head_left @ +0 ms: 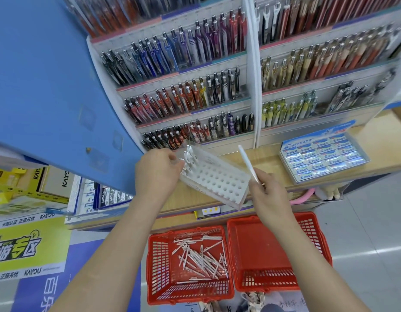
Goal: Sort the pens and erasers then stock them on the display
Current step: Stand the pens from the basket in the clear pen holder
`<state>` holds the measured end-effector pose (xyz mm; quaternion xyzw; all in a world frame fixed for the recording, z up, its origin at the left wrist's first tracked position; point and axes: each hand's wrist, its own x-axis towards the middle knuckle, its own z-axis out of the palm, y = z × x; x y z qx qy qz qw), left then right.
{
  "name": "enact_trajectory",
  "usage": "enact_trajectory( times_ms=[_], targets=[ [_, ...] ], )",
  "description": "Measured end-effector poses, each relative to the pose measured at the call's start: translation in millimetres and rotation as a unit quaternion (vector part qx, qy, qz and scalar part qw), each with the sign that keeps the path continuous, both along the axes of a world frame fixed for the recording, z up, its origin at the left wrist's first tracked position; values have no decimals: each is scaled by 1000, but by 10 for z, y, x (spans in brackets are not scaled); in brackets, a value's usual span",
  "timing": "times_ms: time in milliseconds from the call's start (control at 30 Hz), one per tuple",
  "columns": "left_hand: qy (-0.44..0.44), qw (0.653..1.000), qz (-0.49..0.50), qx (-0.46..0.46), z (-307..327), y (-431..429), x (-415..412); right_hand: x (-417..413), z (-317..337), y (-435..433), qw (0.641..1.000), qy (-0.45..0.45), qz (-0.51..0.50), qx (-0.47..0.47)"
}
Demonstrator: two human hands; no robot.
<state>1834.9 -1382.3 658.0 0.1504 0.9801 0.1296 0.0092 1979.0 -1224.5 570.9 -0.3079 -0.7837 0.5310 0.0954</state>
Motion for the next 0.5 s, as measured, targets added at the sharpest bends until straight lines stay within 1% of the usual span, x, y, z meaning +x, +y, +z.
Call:
enact_trajectory(
  times_ms=[33,67,100,133,167,200,267,300,333,400,433,467,500],
  targets=[
    [14,999,-23,36,18,8,42,13,46,29,1000,2,27,-3],
    [22,994,-69,83,34,30,97,21,99,51,999,11,51,-2],
    [32,983,-135,120,56,66,169,22,155,64,998,20,65,0],
    [46,969,-207,129,58,111,242,13,222,68,997,31,64,-4],
    [60,955,-266,117,46,155,317,-2,300,62,998,43,52,-19],
    [68,945,-305,100,18,195,378,-21,375,52,997,58,41,-41],
    [79,937,-332,76,-18,266,448,-43,525,23,993,92,36,-70],
    [87,937,-330,80,-20,286,454,-49,602,5,990,108,38,-83],
    [93,937,-323,93,-26,291,444,-53,655,-7,982,136,35,-126],
    [73,946,-288,133,12,298,463,-60,734,-9,943,195,19,-270],
    [25,954,-242,173,41,305,475,-62,732,3,929,202,12,-309],
    [-55,955,-174,233,77,319,478,-72,699,19,931,189,15,-311],
    [-148,937,-102,300,121,334,487,-79,663,37,941,157,28,-298]
  ],
)
